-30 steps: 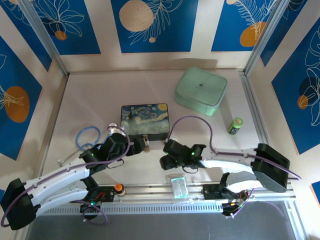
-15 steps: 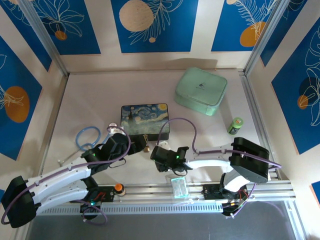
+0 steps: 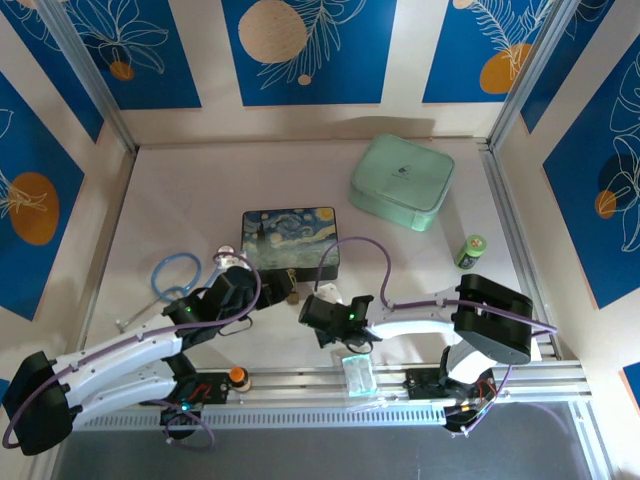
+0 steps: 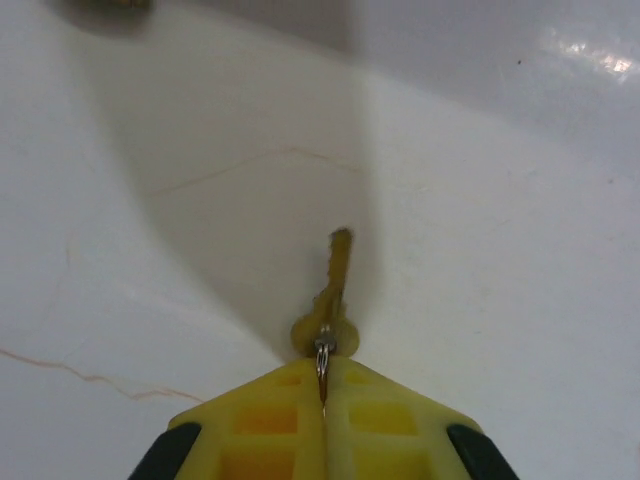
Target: Unlock a padlock with a key
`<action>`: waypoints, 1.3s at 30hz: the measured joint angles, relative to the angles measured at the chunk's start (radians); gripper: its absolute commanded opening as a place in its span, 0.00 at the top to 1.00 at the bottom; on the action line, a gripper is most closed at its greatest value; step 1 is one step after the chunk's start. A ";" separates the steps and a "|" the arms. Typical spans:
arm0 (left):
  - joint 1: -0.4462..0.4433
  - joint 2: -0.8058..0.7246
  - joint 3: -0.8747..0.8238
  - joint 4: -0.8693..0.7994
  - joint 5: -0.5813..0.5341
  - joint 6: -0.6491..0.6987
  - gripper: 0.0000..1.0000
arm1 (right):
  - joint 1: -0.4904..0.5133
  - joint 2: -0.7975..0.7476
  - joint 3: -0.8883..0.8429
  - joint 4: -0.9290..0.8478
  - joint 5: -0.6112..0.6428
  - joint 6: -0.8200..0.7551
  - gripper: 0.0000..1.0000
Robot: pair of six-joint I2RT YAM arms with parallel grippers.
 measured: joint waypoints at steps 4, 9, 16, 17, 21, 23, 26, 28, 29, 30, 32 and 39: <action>0.000 0.010 0.000 0.002 -0.001 0.000 0.01 | 0.000 0.001 0.000 0.003 0.000 0.000 1.00; 0.000 0.013 0.000 0.009 0.000 -0.006 0.04 | -0.006 -0.036 -0.039 0.039 -0.016 -0.038 1.00; -0.018 0.076 0.000 0.094 0.041 -0.018 0.11 | -0.107 -0.238 -0.153 0.113 -0.128 -0.163 1.00; -0.023 0.086 0.000 0.103 0.045 -0.020 0.11 | -0.122 -0.264 -0.163 0.122 -0.142 -0.176 1.00; -0.048 0.132 0.000 0.161 0.064 -0.042 0.13 | -0.165 -0.356 -0.191 0.161 -0.202 -0.227 1.00; -0.063 0.148 0.000 0.193 0.069 -0.064 0.15 | -0.171 -0.384 -0.195 0.172 -0.223 -0.248 1.00; -0.095 0.162 0.000 0.239 0.071 -0.110 0.21 | -0.168 -0.415 -0.195 0.181 -0.246 -0.275 1.00; -0.118 0.171 0.001 0.261 0.069 -0.153 0.25 | -0.163 -0.436 -0.195 0.187 -0.252 -0.291 1.00; -0.126 0.174 0.001 0.271 0.067 -0.176 0.27 | -0.159 -0.443 -0.195 0.190 -0.252 -0.297 1.00; -0.133 0.180 0.001 0.284 0.066 -0.202 0.30 | -0.151 -0.453 -0.195 0.196 -0.251 -0.301 1.00; -0.142 0.194 0.001 0.306 0.066 -0.252 0.35 | -0.129 -0.468 -0.195 0.211 -0.245 -0.309 1.00; -0.157 0.219 0.001 0.357 0.065 -0.355 0.50 | -0.080 -0.481 -0.194 0.236 -0.207 -0.326 1.00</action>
